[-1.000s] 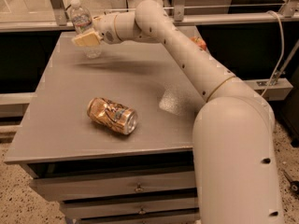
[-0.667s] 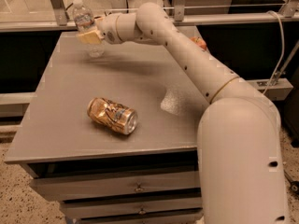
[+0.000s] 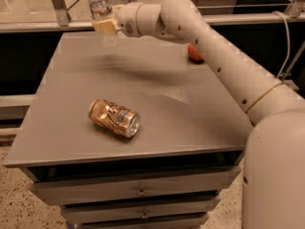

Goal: Pick water bottle

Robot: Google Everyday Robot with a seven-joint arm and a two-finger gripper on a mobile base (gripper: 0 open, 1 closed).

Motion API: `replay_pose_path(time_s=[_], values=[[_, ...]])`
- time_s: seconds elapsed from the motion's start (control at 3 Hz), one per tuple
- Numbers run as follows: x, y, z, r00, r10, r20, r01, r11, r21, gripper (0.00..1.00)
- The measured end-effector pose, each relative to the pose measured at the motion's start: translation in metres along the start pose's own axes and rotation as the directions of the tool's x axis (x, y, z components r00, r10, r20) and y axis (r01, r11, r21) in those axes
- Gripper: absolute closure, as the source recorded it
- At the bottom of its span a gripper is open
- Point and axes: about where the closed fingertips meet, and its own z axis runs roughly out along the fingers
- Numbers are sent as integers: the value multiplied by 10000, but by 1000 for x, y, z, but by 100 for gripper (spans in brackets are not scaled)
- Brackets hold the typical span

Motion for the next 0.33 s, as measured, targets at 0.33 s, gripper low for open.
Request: replay_pose_path(time_s=[0.33], values=[[0,-4,-11,10000,44,53,-44,9999,106,100]])
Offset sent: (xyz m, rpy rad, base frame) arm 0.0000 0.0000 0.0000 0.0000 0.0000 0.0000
